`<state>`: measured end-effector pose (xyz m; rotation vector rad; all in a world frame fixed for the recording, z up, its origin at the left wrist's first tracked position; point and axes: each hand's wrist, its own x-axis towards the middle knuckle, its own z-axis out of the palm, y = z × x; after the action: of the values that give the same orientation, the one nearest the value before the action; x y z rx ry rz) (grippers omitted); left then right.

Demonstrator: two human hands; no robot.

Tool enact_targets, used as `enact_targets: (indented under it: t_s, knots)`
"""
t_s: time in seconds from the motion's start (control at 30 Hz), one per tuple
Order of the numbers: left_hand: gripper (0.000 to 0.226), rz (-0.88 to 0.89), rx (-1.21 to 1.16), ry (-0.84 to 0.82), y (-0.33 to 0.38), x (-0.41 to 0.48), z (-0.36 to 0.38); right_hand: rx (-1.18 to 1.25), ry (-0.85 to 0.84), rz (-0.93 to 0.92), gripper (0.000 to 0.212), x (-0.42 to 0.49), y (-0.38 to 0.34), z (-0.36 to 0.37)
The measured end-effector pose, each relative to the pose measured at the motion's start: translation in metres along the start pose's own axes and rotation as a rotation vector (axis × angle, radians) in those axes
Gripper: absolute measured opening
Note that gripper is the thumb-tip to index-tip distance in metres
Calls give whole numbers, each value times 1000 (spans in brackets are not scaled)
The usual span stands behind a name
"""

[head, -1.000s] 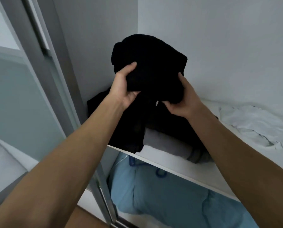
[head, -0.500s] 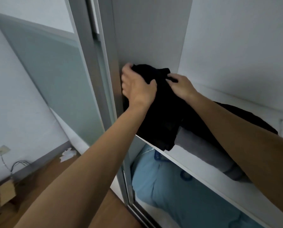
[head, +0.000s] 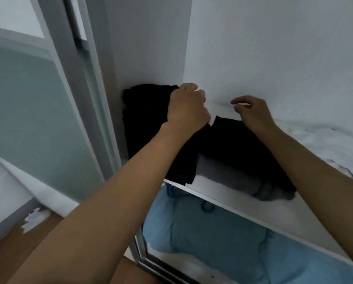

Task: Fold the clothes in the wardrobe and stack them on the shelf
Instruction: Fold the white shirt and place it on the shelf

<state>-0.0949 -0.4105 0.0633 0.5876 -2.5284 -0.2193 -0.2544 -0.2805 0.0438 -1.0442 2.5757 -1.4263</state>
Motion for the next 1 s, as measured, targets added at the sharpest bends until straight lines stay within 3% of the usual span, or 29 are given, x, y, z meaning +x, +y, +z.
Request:
enact_targets:
  t_s: [0.23,0.4,0.5,0.57,0.63,0.73,0.8,0.9,1.0]
  knots:
    - [25,194,-545,-262,134,-23,81,-205,190,352,17,-90,99,-136]
    - [23,228,-567,-547,211,-34,126,-423,263,651,50,-149,184,-230]
    - [24,184,-530,-602,246,-36,146,-518,272,789,69,-169,224,-266]
    - [22,118,-541,-630,269,-38,159,-565,242,834,70,-177,249,-279]
    - [16,12,-584,-670,292,-40,171,-613,220,787,55,-180,272,-287]
    - [15,-244,-713,-799,318,-43,187,-661,289,584,12,-177,294,-295]
    - [18,-379,-748,-886,330,-49,191,-613,310,503,11,-177,298,-298]
    - [45,-539,-897,-1016,347,-57,193,-203,282,446,9,-188,284,-298]
    - [58,-694,-1193,-1054,361,-60,191,-64,50,271,7,-217,240,-294]
